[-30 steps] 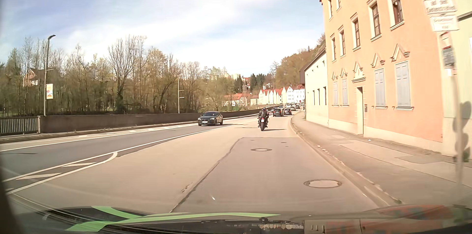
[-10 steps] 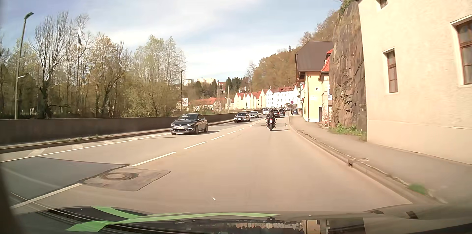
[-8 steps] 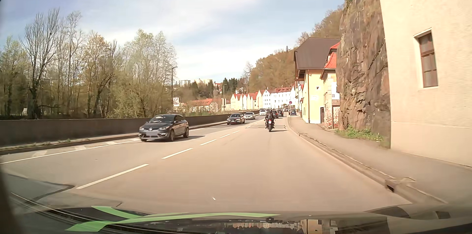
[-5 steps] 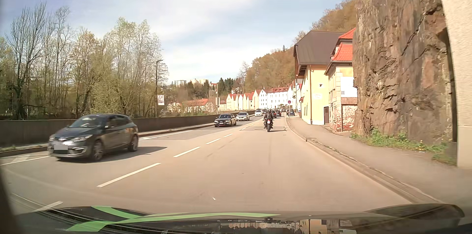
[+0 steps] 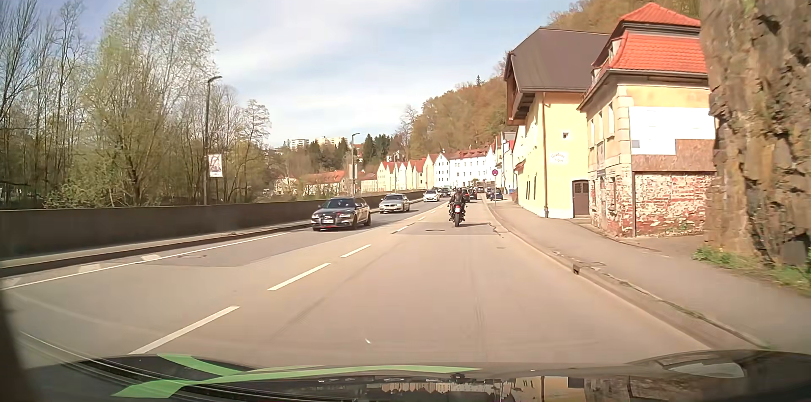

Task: Follow the waypoints while adhering to traffic rules and regulations

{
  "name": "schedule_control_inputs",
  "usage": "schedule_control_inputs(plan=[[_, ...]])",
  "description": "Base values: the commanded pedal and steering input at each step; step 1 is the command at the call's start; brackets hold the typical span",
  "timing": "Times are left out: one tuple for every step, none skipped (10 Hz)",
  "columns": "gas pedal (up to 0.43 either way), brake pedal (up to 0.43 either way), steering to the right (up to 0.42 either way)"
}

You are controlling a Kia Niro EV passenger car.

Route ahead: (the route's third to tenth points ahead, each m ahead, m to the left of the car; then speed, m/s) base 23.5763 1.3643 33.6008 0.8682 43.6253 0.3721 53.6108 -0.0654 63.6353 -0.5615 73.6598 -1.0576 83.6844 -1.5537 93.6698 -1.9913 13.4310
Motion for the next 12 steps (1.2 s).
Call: schedule_control_inputs(plan=[[0.000, 0.000, 0.014], [0.000, 0.000, 0.014], [0.000, 0.000, 0.013], [0.000, 0.000, 0.013], [0.000, 0.000, 0.013], [0.000, 0.000, 0.013], [0.000, 0.000, 0.013], [0.000, 0.000, 0.013], [0.000, 0.000, 0.013], [0.000, 0.000, 0.013], [0.000, 0.000, 0.012], [0.000, 0.000, 0.012]])
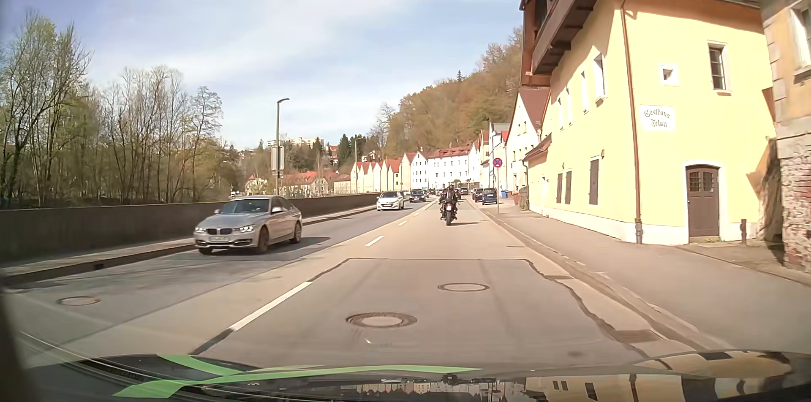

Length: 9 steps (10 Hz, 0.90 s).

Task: Follow the waypoints while adhering to traffic rules and regulations

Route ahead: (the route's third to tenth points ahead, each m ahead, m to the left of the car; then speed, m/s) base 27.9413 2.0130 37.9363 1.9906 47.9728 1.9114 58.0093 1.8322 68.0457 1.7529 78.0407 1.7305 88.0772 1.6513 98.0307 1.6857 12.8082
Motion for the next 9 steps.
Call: schedule_control_inputs(plan=[[0.000, 0.000, 0.011], [0.000, 0.000, 0.011], [0.020, 0.000, 0.010], [0.020, 0.000, 0.009], [0.098, 0.000, 0.008], [0.098, 0.000, 0.008], [0.098, 0.000, 0.008], [0.098, 0.000, 0.008], [0.098, 0.000, 0.006]])
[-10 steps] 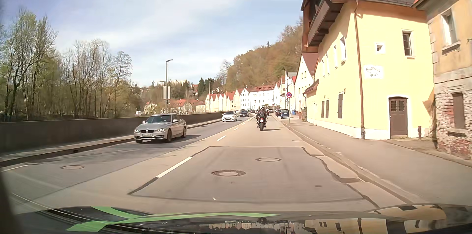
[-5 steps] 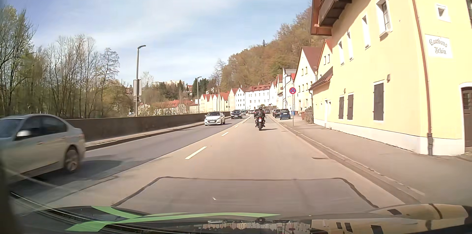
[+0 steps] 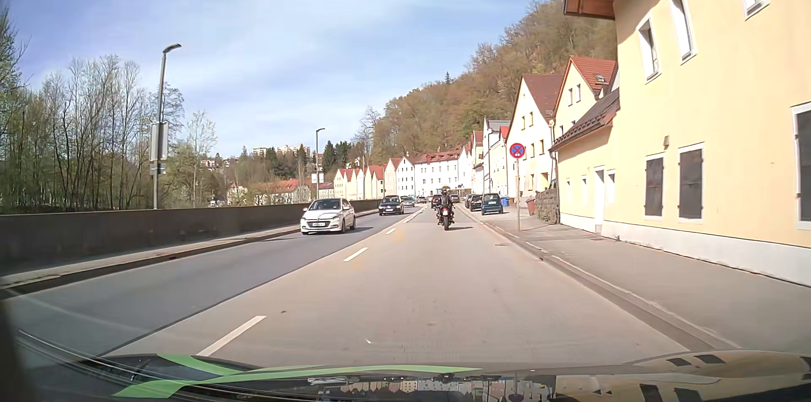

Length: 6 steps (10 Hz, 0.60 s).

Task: Follow the waypoints while adhering to traffic rules and regulations

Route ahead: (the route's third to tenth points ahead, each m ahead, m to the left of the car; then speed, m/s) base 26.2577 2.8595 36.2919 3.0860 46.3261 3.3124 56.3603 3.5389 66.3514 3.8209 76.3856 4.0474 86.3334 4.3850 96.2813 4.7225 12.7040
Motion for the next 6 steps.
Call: schedule_control_inputs(plan=[[0.098, 0.000, 0.004], [0.098, 0.000, 0.003], [0.098, 0.000, 0.003], [0.098, 0.000, 0.003], [0.098, 0.000, 0.003], [0.098, 0.000, 0.003]])
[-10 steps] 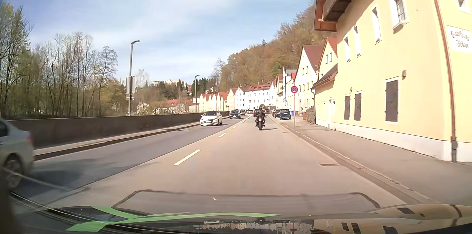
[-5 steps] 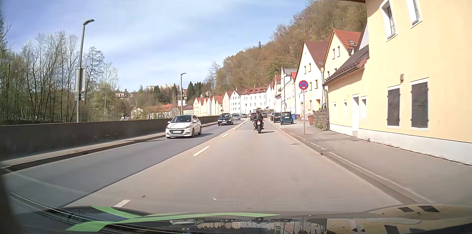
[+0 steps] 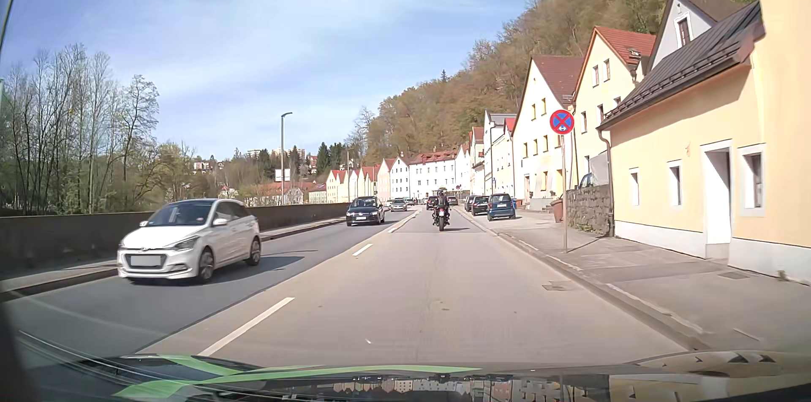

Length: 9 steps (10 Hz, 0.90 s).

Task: Follow the waypoints while adhering to traffic rules and regulations

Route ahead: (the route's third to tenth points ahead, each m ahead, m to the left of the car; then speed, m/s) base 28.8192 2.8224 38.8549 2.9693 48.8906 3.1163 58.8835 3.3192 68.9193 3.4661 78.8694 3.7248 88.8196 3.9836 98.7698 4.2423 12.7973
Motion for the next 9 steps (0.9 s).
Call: schedule_control_inputs(plan=[[0.098, 0.000, 0.003], [0.098, 0.000, 0.003], [0.098, 0.000, 0.003], [0.087, 0.000, 0.001], [0.039, 0.000, 0.000], [0.000, 0.000, 0.000], [0.000, 0.000, 0.000], [0.000, 0.000, 0.000], [0.000, 0.000, -0.002]])
